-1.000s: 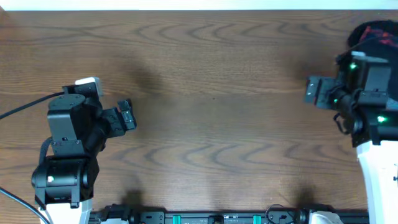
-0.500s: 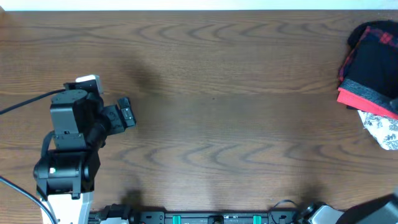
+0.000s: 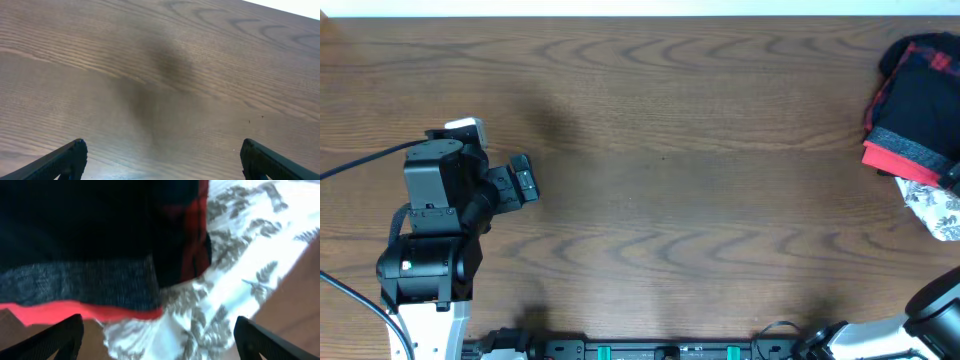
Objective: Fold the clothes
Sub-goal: 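Move the right gripper to the black pants' waistband on the pile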
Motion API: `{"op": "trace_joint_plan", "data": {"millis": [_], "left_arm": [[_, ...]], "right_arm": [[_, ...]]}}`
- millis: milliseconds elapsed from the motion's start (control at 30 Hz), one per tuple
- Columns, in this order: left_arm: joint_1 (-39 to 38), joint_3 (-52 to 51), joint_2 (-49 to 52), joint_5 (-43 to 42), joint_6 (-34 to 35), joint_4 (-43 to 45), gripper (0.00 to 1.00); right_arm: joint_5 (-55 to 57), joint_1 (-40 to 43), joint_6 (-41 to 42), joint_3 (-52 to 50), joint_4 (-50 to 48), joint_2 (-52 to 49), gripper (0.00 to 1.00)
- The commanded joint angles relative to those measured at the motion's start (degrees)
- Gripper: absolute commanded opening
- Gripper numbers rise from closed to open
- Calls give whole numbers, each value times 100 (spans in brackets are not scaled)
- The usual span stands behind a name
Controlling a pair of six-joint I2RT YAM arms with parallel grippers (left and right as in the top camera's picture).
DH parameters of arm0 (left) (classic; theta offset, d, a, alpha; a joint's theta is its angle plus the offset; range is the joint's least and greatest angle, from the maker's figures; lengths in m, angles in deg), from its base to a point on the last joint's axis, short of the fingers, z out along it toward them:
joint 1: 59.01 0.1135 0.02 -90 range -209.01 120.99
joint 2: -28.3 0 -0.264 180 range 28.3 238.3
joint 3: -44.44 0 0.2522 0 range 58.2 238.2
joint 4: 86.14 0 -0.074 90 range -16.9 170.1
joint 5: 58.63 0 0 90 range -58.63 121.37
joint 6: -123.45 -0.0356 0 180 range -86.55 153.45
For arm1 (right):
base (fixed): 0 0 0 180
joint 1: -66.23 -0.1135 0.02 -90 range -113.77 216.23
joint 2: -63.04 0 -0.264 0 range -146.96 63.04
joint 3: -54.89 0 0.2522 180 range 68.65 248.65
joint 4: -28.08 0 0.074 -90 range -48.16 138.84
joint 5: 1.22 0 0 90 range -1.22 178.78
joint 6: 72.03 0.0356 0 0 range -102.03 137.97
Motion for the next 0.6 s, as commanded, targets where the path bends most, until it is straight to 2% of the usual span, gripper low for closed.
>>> {"op": "trace_joint_plan", "data": {"millis": [0, 133, 167, 267, 333, 500, 567], "left_arm": [[35, 116, 15, 85, -26, 22, 98], [35, 116, 15, 85, -26, 24, 98], [35, 116, 15, 85, -26, 24, 98], [35, 116, 15, 83, -22, 22, 98], [35, 116, 15, 83, -4, 24, 98], [35, 116, 15, 83, -4, 24, 98], [35, 116, 15, 83, -4, 22, 98]], "right_arm": [[-470, 33, -262, 76, -146, -282, 93], [-562, 13, -262, 76, -245, -654, 81], [-577, 15, -260, 76, -262, -726, 76], [-603, 15, -212, 76, -334, -813, 52], [-782, 15, -214, 76, -420, -804, 44], [-1067, 15, -101, 79, -605, -664, 42], [-1064, 15, -87, 79, -647, -564, 48]]}}
